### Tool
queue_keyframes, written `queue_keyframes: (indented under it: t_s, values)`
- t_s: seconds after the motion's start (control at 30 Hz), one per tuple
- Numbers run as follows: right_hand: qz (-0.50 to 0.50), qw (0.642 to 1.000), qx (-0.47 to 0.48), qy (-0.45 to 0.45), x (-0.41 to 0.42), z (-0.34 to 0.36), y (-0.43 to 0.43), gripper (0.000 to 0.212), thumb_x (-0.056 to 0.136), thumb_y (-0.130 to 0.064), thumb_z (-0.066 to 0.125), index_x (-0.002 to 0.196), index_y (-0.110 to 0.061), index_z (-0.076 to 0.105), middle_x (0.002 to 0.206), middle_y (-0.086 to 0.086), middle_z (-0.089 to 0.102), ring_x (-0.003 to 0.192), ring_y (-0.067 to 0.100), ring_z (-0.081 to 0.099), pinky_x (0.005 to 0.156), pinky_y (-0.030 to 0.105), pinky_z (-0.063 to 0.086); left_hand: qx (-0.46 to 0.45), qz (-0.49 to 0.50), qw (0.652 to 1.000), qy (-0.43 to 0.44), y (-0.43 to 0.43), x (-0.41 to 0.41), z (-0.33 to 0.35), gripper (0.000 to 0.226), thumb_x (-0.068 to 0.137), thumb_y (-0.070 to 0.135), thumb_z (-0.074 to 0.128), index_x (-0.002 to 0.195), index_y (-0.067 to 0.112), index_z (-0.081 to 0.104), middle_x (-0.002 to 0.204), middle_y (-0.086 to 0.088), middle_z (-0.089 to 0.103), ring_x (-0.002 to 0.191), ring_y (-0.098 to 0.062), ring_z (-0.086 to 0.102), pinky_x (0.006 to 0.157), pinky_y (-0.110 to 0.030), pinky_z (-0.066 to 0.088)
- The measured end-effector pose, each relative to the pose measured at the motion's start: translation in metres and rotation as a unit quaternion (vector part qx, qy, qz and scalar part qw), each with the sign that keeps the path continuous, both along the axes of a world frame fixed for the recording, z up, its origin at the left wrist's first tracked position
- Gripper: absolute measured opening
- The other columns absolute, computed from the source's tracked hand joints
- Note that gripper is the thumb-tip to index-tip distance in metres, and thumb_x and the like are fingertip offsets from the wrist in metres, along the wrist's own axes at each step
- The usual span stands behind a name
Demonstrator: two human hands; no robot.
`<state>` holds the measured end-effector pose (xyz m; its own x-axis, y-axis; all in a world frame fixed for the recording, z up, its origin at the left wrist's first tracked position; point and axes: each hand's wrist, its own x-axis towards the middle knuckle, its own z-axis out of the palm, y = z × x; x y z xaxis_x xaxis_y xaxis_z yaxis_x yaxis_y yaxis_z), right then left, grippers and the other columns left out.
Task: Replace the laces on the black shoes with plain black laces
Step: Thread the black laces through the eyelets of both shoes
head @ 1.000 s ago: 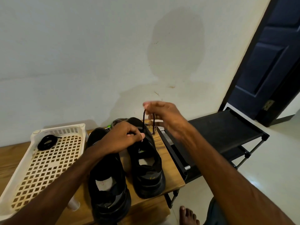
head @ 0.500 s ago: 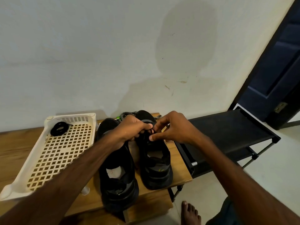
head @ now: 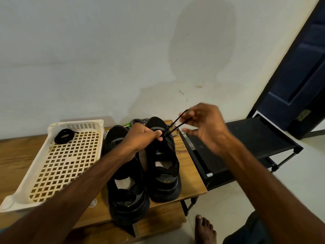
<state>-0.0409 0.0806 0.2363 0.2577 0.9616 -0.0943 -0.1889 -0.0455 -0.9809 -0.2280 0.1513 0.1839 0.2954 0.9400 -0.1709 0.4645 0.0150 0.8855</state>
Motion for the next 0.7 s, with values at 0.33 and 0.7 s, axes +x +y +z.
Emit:
queue_keyframes:
  t_s: [0.33,0.7]
  values:
    - [0.040,0.901,-0.036,-0.431,0.033,-0.020,0.001,0.035,0.103,-0.038,0.056,0.083,-0.016,0.074,0.080,0.004,0.075,0.063,0.009,0.068,0.060,0.027,0.052,-0.004,-0.003,1.000,-0.014,0.006,0.004,-0.007,0.023,0.092,0.033,0.072,0.079,0.018,0.083,0.054,0.016,0.065,0.064,0.001,0.057,0.073,-0.025,0.046]
    - [0.110,0.830,0.035,-0.546,-0.019,-0.038,0.016,0.019,0.084,-0.033,0.083,0.096,-0.019,0.083,0.088,-0.003,0.077,0.078,0.008,0.070,0.076,0.031,0.061,0.029,-0.012,0.999,-0.014,0.006,0.003,-0.007,0.025,0.089,0.036,0.075,0.076,0.015,0.081,0.048,0.010,0.058,0.045,0.003,0.050,0.059,-0.020,0.045]
